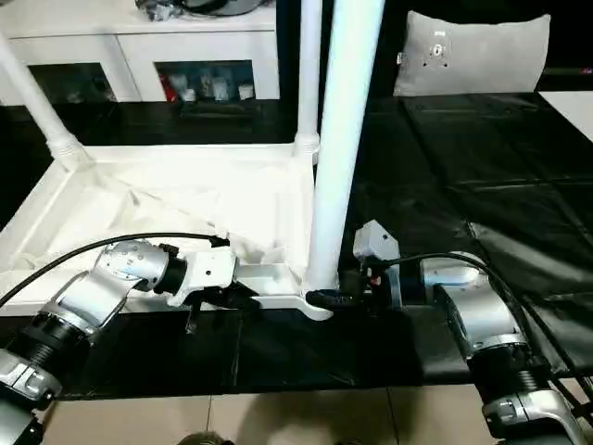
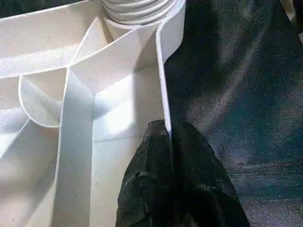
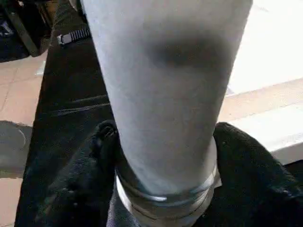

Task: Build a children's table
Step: Rotate leg to tighten

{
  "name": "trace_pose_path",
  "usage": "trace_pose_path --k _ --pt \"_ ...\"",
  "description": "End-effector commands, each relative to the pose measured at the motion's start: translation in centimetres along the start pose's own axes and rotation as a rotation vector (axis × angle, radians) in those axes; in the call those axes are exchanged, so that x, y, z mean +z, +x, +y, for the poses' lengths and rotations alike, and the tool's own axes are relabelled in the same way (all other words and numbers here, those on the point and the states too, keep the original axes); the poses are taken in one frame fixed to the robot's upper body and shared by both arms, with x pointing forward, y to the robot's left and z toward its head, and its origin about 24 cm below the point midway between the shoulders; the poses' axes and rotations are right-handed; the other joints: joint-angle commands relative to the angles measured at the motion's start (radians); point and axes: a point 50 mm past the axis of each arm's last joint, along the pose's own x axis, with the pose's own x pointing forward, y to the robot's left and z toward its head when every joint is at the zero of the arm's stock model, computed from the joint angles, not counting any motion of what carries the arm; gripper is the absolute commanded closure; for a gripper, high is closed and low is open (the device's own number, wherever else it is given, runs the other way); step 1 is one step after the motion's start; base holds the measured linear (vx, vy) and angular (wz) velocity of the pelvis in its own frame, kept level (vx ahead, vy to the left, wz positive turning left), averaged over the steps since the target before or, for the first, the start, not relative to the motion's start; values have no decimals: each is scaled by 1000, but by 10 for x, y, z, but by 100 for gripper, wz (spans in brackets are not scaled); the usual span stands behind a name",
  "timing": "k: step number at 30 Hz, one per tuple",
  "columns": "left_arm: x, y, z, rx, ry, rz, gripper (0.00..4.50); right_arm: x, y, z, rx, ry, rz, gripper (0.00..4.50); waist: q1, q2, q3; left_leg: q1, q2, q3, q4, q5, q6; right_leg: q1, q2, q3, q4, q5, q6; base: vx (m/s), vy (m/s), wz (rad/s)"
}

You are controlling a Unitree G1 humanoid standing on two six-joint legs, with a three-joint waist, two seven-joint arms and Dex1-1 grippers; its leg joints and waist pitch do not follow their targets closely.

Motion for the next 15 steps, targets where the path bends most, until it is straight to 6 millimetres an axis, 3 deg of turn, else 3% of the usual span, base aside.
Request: trace_pose_path --k 1,10,13,14,15 --pt "-1 8 -8 -98 33 35 450 2 1 0 33 8 7 172 -2 -19 -71 -9 48 2 -62 -29 117 65 -64 53 -56 -149 -235 0 0 0" --pt "1 12 -10 -39 -99 -26 450 -4 11 8 18 137 -49 184 5 -23 -71 -10 49 3 -61 -14 112 64 -63 55 -52 -150 -231 0 0 0" --pt "6 18 -4 73 -197 -57 450 -1 32 4 -152 216 -77 184 -5 -23 -63 -11 46 2 -69 -46 79 63 -62 55 -64 -230 -202 0 0 0" --pt "9 23 1 151 -245 -59 450 4 46 -1 -264 291 -127 184 -13 -22 -60 -9 42 0 -74 -83 52 64 -62 52 -73 -305 -177 0 0 0" --pt "9 23 1 151 -245 -59 450 4 46 -1 -264 291 -127 184 -24 -25 -59 -8 38 -1 -78 -114 29 63 -62 50 -81 -373 -147 -61 -8 -4"
